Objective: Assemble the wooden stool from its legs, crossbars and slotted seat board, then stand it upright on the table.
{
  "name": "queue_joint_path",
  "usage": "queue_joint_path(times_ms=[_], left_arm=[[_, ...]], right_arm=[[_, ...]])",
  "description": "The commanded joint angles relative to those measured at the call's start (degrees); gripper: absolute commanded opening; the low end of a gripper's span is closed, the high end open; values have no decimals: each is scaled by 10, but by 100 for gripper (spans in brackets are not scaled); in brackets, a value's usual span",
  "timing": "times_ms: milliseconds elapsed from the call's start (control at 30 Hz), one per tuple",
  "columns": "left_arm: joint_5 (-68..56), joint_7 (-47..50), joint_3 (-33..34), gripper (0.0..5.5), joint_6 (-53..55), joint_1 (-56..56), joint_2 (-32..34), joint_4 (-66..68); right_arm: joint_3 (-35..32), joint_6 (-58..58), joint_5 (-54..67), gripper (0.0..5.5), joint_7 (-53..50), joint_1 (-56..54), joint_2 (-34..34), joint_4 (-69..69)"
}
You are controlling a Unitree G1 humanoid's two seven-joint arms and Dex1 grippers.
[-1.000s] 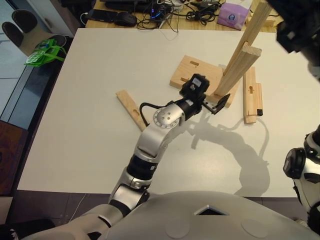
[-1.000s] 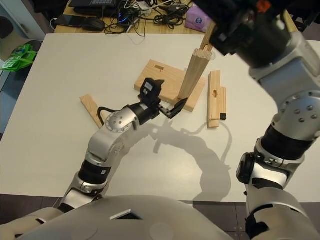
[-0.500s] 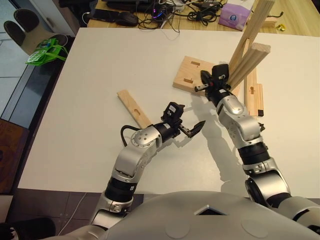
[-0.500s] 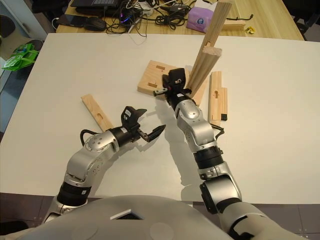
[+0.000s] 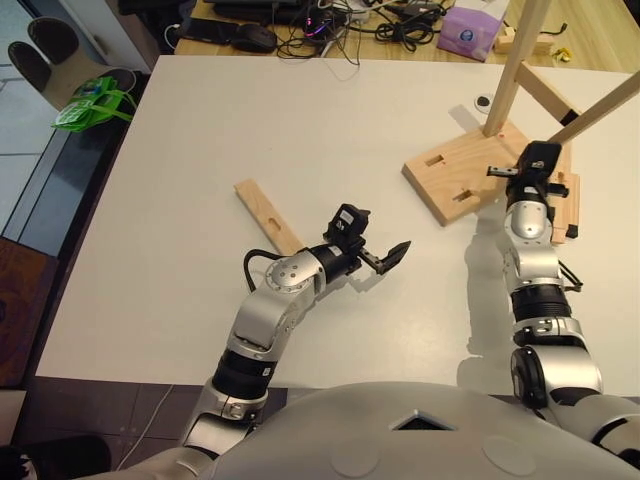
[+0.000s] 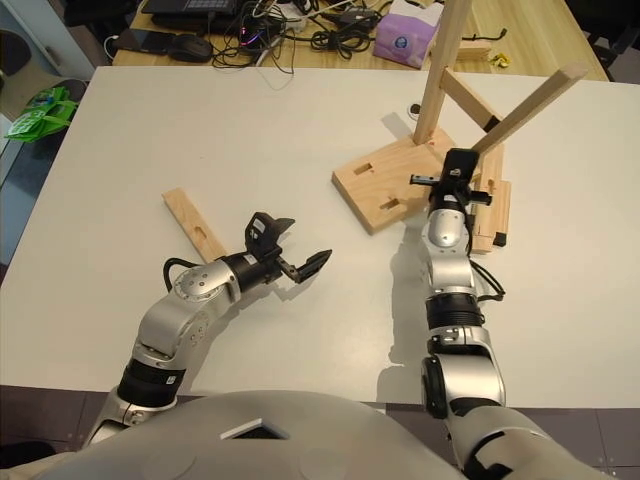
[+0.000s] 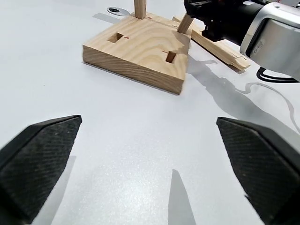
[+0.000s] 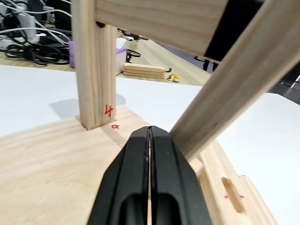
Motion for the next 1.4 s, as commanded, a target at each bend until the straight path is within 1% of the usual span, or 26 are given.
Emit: queue_joint_path(times_ms=[33,100,167,200,267,333,400,467,600,667,700,767,867,1100,1167,1233,1300,1400], left_arm=[[5,3,-1,536,-6,-7,-2,9],[6,7,-3,536,-8,-8,-5,12],[9,14,-4,536,-12,-10,-13,16],[10,18,-5,536,-14,-12,-17,18],[14,27,0,536,-21,-16,-23,22],[17,36,6,536,-26,-21,-27,28],[17,44,13,536,-30,-28,-31,34],[17,56,24,536,-36,-35,-36,42],[19,67,39,536,-44,-43,-42,52],[18,70,44,536,-46,-46,-43,54],[18,70,46,536,-47,-47,-43,54],[18,71,47,536,-48,-49,-44,53],[20,67,44,536,-48,-54,-41,41],[14,63,50,536,-36,-66,-35,24],[12,61,49,536,-32,-66,-34,20],[10,61,52,536,-28,-66,-32,10],[6,63,62,536,-29,-71,-32,-9],[-18,69,97,536,-14,-83,-30,-77]], right_arm=[[27,90,7,0,93,-41,6,20],[25,172,34,0,132,-60,23,18],[13,309,82,0,170,-77,45,6],[26,372,96,0,205,-81,44,-4],[92,500,118,0,306,-70,6,-48],[184,560,120,0,418,-36,-66,-108],[270,550,103,0,523,-1,-159,-166],[316,521,87,0,606,12,-240,-206],[367,424,44,0,723,48,-380,-269],[383,349,1,0,743,60,-429,-265],[386,321,-14,0,749,61,-440,-256],[378,283,-24,0,744,57,-430,-246],[372,257,-32,0,711,62,-388,-238],[408,224,-117,0,638,63,-308,-183],[400,207,-114,0,639,63,-294,-187],[368,183,-94,0,636,67,-287,-214],[319,189,-66,0,617,65,-278,-263],[225,250,-12,0,592,67,-270,-376]])
